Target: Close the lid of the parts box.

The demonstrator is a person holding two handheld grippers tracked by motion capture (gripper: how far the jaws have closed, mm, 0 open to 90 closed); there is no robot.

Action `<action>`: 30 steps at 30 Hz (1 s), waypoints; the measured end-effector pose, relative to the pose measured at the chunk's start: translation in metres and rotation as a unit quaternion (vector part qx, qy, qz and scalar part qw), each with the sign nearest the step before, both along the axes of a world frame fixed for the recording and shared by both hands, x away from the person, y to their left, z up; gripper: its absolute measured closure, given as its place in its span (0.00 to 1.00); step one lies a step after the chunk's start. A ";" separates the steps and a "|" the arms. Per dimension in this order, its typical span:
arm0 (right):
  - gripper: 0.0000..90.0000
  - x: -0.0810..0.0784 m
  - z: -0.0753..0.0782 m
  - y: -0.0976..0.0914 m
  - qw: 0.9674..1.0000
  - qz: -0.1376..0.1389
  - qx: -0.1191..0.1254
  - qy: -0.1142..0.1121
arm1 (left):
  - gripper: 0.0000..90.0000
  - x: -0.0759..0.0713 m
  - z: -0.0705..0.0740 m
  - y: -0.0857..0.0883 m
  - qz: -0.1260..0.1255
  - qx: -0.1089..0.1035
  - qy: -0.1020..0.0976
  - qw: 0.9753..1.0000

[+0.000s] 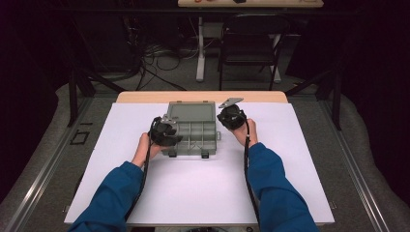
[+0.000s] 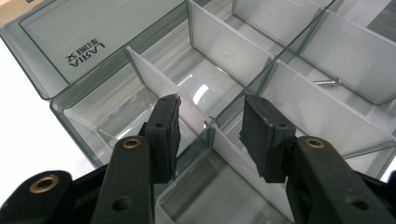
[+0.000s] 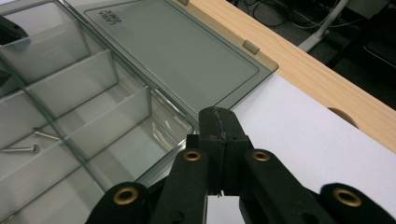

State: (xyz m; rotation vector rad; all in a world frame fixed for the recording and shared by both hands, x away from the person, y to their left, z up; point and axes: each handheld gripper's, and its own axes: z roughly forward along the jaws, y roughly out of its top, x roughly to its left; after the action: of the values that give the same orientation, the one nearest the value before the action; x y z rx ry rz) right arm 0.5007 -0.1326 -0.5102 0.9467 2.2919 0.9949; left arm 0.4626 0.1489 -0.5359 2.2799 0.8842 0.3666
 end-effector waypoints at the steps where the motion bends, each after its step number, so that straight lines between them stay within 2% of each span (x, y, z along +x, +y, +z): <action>1: 1.00 0.002 -0.001 0.000 1.000 -0.001 -0.002 0.001 | 0.64 0.000 0.000 0.000 0.001 0.001 0.000 1.000; 7: 1.00 0.011 -0.007 0.004 1.000 -0.008 -0.011 0.006 | 0.64 0.000 0.000 0.000 0.000 0.000 0.000 1.000; 11: 1.00 0.016 -0.012 0.006 1.000 -0.016 -0.013 0.018 | 0.64 0.000 0.000 0.000 -0.003 0.001 -0.001 1.000; 14: 1.00 0.020 -0.016 0.007 0.999 -0.025 -0.024 0.029 | 0.64 0.000 0.000 0.000 -0.002 -0.001 -0.001 1.000; 19: 1.00 0.026 -0.023 0.007 0.998 -0.027 -0.038 0.034 | 0.64 -0.001 0.000 0.000 -0.001 -0.002 -0.002 1.000; 22: 1.00 0.028 -0.027 0.009 0.997 -0.040 -0.039 0.046 | 0.63 -0.001 -0.001 0.000 0.000 -0.002 -0.003 1.000; 26: 1.00 0.031 -0.031 0.012 0.997 -0.032 -0.047 0.051 | 0.63 -0.001 -0.001 0.000 0.000 -0.005 -0.003 1.000; 30: 1.00 0.033 -0.036 0.014 0.996 -0.037 -0.053 0.059 | 0.63 0.000 -0.002 0.002 -0.001 -0.013 -0.002 1.000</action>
State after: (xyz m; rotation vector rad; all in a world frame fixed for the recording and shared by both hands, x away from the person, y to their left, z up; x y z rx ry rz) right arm 0.5341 -0.1189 -0.5460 1.0643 2.3613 0.7967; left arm 0.4621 0.1508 -0.5375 2.2550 0.8806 0.3567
